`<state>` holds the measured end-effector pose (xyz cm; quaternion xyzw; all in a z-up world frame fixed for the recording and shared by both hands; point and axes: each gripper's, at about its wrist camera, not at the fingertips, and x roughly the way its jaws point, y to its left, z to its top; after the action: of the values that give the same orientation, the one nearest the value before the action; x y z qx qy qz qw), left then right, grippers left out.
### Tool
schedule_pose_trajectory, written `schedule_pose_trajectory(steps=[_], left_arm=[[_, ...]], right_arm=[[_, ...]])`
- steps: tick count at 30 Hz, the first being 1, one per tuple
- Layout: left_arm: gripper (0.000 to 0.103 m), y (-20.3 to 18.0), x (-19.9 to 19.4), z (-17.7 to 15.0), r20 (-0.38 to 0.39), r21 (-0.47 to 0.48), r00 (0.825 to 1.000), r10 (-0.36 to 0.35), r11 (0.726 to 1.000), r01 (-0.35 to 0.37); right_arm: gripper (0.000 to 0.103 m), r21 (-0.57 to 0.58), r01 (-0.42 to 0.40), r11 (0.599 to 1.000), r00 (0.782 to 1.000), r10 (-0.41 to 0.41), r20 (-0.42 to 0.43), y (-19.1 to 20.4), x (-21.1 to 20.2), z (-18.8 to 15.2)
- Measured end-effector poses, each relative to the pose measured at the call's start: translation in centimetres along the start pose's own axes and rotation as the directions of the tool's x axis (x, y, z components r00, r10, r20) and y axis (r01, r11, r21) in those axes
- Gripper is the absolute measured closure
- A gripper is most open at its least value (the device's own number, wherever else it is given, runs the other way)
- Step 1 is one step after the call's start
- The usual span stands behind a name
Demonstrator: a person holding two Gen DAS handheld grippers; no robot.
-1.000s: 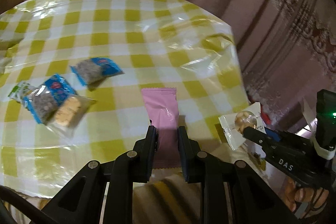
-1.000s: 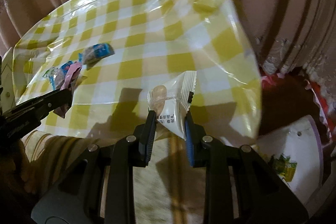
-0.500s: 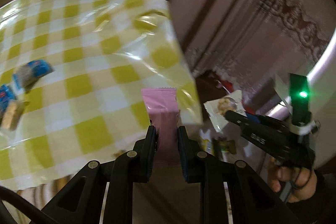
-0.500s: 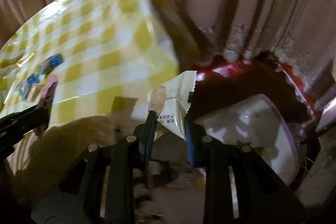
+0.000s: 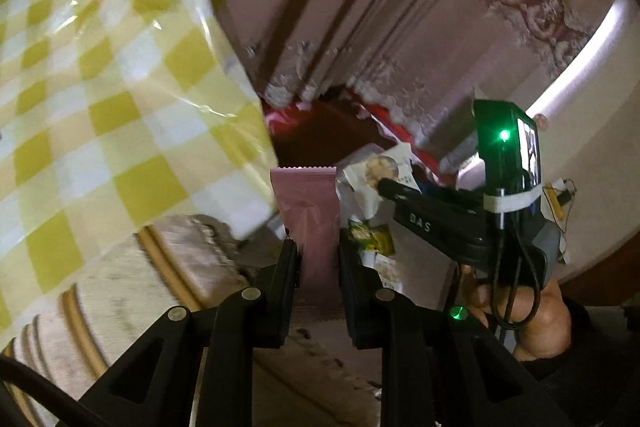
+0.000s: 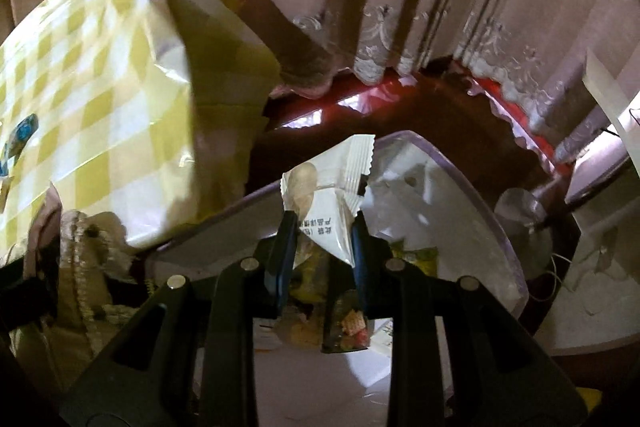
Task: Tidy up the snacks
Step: 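Release pink packet into box with left gripper while right gripper releases white packet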
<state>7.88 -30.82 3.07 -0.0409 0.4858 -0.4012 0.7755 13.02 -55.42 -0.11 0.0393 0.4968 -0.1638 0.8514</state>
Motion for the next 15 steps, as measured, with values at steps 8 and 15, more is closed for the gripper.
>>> schedule_pose_trajectory(steps=[8,15], left_arm=[[0.075,-1.0,2.4,0.4,-0.074,0.017,0.997,-0.027,0.999,0.029],[0.055,-0.2,2.0,0.4,-0.066,-0.01,0.998,-0.019,1.0,0.018]], right_arm=[[0.067,0.027,0.021,0.999,1.0,-0.02,-0.02,-0.8,0.4,-0.2],[0.061,0.034,0.017,0.999,1.0,-0.016,-0.023,-1.1,0.4,-0.2]])
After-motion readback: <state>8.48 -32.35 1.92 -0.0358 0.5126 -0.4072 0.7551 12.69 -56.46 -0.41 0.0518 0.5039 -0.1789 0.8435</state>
